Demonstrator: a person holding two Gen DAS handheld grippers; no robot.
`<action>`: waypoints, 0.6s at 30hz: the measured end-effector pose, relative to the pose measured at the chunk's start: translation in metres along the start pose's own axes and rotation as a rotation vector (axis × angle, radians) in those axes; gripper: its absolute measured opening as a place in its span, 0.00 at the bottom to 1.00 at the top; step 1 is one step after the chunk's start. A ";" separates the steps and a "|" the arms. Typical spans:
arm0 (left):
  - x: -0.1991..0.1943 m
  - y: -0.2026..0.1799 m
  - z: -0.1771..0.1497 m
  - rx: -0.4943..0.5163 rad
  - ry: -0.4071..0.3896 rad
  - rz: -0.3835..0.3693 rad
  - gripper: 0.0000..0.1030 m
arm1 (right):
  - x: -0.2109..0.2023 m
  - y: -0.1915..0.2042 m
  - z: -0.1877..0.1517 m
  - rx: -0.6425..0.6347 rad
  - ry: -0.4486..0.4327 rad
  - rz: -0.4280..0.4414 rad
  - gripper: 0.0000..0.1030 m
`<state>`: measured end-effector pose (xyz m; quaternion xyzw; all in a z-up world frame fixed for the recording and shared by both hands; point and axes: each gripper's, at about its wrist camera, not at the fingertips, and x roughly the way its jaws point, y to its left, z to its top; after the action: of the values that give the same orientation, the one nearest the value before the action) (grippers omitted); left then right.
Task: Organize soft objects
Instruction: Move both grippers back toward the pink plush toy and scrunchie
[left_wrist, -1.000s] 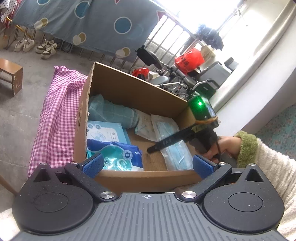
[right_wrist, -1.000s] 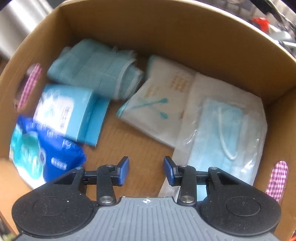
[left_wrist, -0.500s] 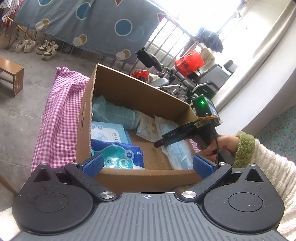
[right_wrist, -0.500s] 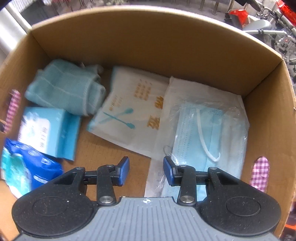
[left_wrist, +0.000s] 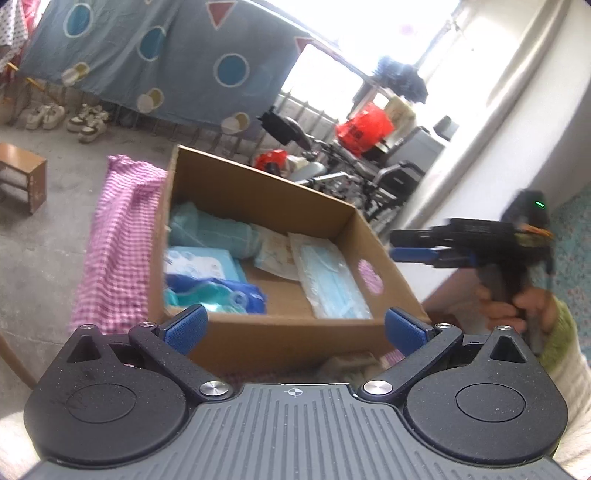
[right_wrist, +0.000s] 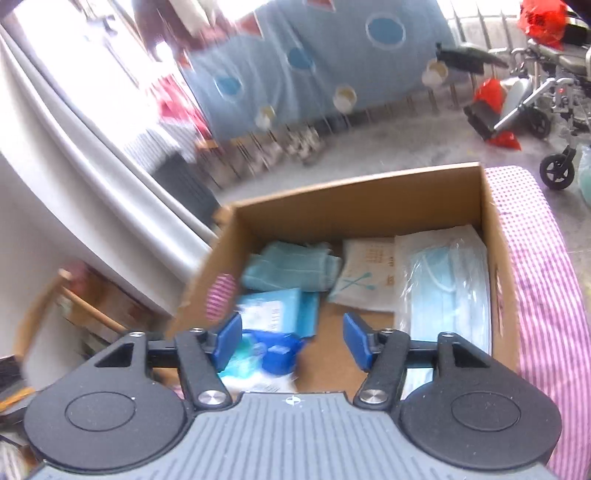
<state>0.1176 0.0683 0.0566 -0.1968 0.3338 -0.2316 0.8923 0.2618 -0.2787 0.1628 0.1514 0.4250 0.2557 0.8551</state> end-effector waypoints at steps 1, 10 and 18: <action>0.001 -0.004 -0.003 0.004 0.013 -0.016 0.99 | -0.016 0.000 -0.009 0.011 -0.024 0.017 0.65; 0.046 -0.043 -0.040 0.040 0.234 -0.154 0.99 | -0.090 -0.047 -0.117 0.228 -0.133 0.053 0.74; 0.113 -0.090 -0.088 0.162 0.469 -0.225 0.99 | -0.069 -0.088 -0.188 0.383 -0.059 -0.029 0.74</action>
<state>0.1077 -0.0838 -0.0166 -0.1016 0.4880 -0.3943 0.7721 0.1033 -0.3827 0.0542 0.3124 0.4426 0.1532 0.8265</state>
